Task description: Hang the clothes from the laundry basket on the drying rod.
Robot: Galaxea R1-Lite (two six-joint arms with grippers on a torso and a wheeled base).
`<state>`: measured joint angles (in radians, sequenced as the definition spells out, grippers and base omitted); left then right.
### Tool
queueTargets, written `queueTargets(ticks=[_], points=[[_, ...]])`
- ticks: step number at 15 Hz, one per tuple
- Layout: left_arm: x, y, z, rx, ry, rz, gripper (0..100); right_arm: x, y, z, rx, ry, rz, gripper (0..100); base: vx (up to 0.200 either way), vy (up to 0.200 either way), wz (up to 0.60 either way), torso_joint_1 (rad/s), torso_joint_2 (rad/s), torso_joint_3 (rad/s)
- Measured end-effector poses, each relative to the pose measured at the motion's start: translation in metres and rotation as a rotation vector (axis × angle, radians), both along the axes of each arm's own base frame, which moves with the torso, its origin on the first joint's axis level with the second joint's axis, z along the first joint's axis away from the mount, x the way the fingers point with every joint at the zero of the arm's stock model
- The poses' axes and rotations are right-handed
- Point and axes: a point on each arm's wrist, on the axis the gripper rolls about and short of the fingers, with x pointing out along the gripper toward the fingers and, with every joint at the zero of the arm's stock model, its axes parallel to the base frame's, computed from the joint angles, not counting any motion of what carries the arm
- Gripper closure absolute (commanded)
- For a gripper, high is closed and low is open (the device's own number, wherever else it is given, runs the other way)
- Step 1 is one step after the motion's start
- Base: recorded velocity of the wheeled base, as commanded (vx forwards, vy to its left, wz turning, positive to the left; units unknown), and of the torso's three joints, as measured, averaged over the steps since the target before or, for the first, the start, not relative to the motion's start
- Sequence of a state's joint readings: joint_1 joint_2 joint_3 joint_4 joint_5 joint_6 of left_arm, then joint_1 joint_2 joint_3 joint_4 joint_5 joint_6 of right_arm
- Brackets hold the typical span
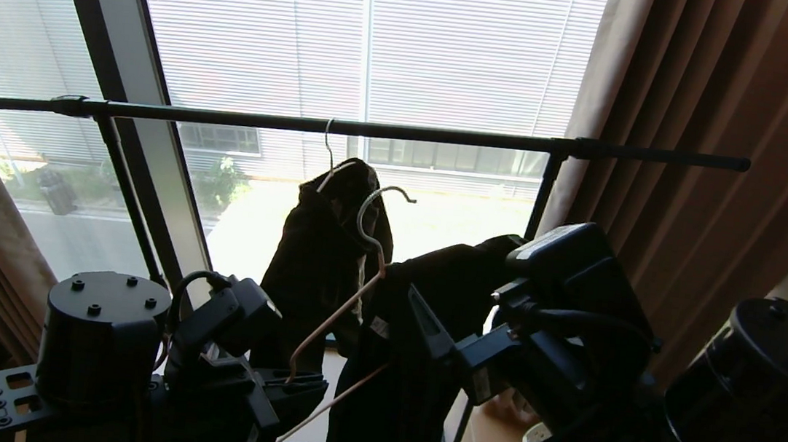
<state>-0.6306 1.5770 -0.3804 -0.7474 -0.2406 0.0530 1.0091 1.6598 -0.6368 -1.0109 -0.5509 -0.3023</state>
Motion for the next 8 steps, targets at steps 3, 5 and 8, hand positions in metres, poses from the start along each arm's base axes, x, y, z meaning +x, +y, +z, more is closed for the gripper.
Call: queueTargets(ticks=[3, 5, 8], points=[[-0.001, 0.001, -0.001, 0.035, -0.036, -0.026, 100, 0.013, -0.032, 0.004, -0.068, 0.039, 0.038, 0, 0.000, 0.000, 0.00, 0.000, 0.00, 0.000], [-0.002, 0.001, -0.003, 0.051, -0.043, -0.037, 100, 0.019, -0.059, 0.006, -0.119, 0.106, 0.090, 0, 0.000, 0.000, 0.00, 0.000, 0.00, 0.000], [-0.004, 0.002, -0.008, 0.065, -0.032, -0.076, 100, 0.025, -0.093, 0.011, -0.153, 0.188, 0.175, 0, 0.000, 0.000, 0.00, 0.000, 0.00, 0.000]])
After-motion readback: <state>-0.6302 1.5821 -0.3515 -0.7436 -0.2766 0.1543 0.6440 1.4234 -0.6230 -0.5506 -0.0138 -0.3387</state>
